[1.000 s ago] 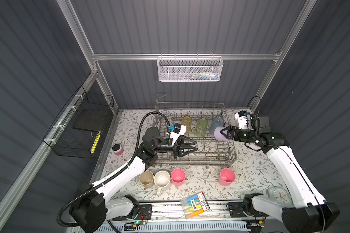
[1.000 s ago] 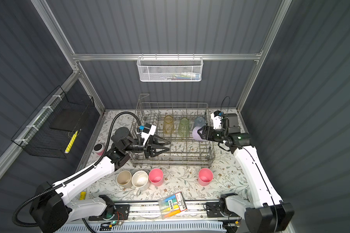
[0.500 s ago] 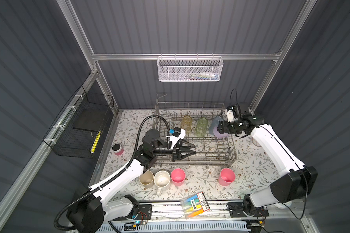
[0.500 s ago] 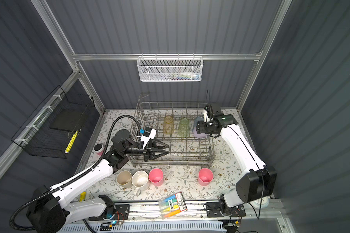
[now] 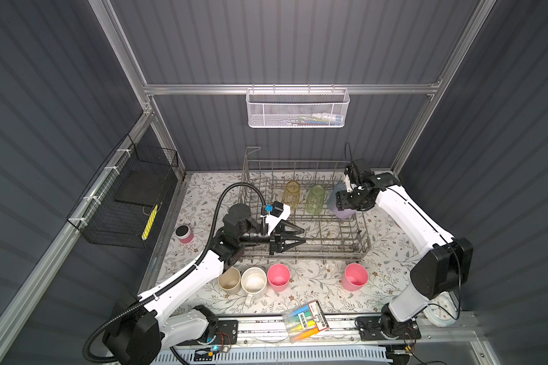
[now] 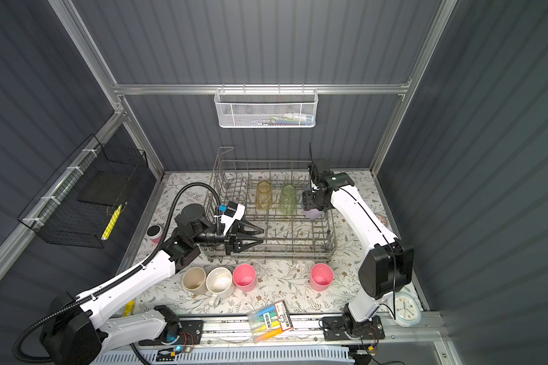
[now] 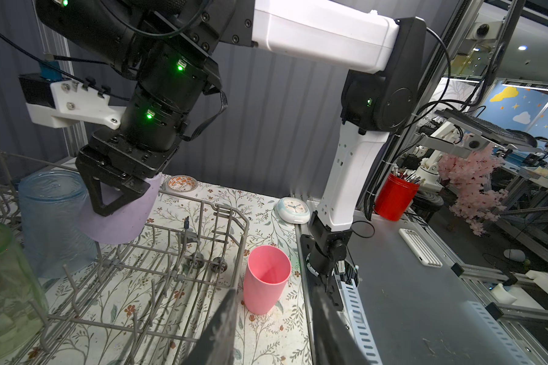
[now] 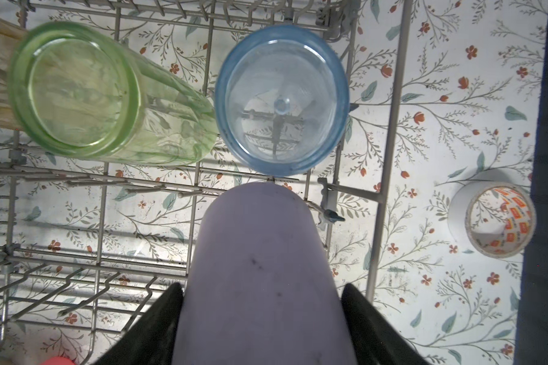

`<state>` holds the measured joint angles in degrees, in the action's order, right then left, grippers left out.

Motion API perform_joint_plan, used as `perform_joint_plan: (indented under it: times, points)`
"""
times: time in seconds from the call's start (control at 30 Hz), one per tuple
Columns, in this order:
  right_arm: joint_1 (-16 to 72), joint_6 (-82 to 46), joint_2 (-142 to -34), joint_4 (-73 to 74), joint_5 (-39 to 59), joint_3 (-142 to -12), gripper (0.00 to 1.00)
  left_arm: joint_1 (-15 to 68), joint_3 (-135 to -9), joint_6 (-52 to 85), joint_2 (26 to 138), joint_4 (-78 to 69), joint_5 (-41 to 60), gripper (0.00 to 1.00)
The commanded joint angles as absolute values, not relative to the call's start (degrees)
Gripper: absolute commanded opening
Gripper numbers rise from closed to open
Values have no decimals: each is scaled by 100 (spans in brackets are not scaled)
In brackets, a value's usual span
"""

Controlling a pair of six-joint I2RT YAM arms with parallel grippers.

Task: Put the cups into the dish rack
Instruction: 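Lower the lavender cup upside down into the rack beside the blue cup with right gripper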

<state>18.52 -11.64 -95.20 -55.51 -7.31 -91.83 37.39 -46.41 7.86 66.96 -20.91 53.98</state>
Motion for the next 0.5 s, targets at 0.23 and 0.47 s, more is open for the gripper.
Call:
perform_joint_plan:
  times: [0.23, 0.47]
  points:
    - [1872, -1448, -9657, -5318, -933, -8968, 38, 3700, -4615, 642, 6594, -1997, 5447, 39]
    - [1864, -1542, -9747, -5125, -915, -8859, 40, 3700, -4601, 642, 6591, -1993, 5449, 39]
